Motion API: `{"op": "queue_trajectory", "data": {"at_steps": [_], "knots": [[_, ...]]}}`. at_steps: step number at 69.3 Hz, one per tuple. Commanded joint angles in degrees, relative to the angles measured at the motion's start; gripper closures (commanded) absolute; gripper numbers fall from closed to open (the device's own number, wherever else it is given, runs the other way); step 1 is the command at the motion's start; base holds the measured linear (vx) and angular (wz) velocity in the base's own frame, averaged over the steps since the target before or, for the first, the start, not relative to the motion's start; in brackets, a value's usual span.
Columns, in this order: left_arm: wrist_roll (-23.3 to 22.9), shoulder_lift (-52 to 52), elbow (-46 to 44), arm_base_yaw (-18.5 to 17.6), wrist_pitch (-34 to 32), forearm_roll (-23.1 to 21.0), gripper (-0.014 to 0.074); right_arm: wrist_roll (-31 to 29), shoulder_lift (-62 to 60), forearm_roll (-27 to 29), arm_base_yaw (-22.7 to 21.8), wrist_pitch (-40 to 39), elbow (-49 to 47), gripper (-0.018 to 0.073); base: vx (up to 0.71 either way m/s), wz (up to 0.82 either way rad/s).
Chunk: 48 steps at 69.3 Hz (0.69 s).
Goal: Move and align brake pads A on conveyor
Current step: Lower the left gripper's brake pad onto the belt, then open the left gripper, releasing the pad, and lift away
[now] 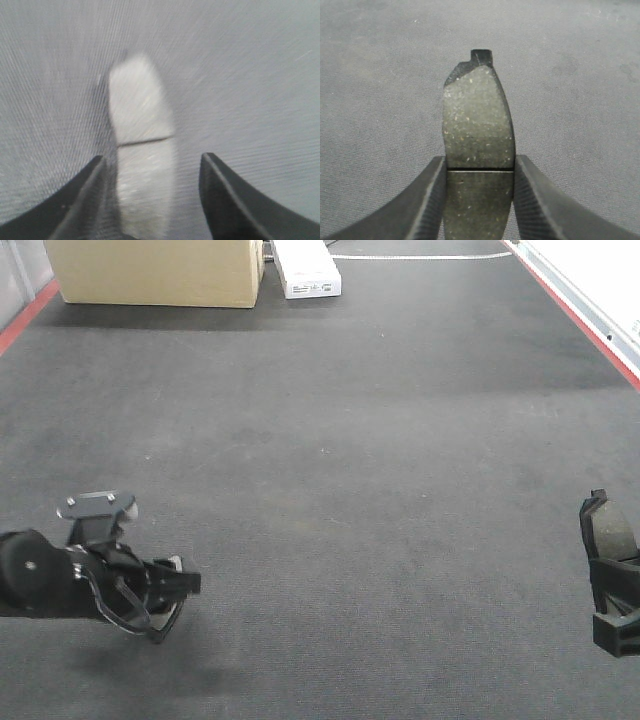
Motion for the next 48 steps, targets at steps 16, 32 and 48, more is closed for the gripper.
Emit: {"op": "queue_trajectory", "data": {"at_steps": [16,32,48], "knots": [[0.43,-17.63,7.74,-0.36,-3.64,-0.11,0.037,-0.63,-0.19,0.55,-0.03,-4.67,-1.75,0.0476,0.0,0.0],[0.37,-34.43,15.71,-0.36,-2.46,3.94,0.0605,-0.63,-0.19,0.55,-0.03,-4.67,-1.75,0.0476,0.0,0.0],[1.51,-48.56,17.57,-0.36,0.63,7.3,0.0603,-0.63,-0.19,0.55,-0.03,-4.67,-1.75,0.0476,0.0,0.0]]}}
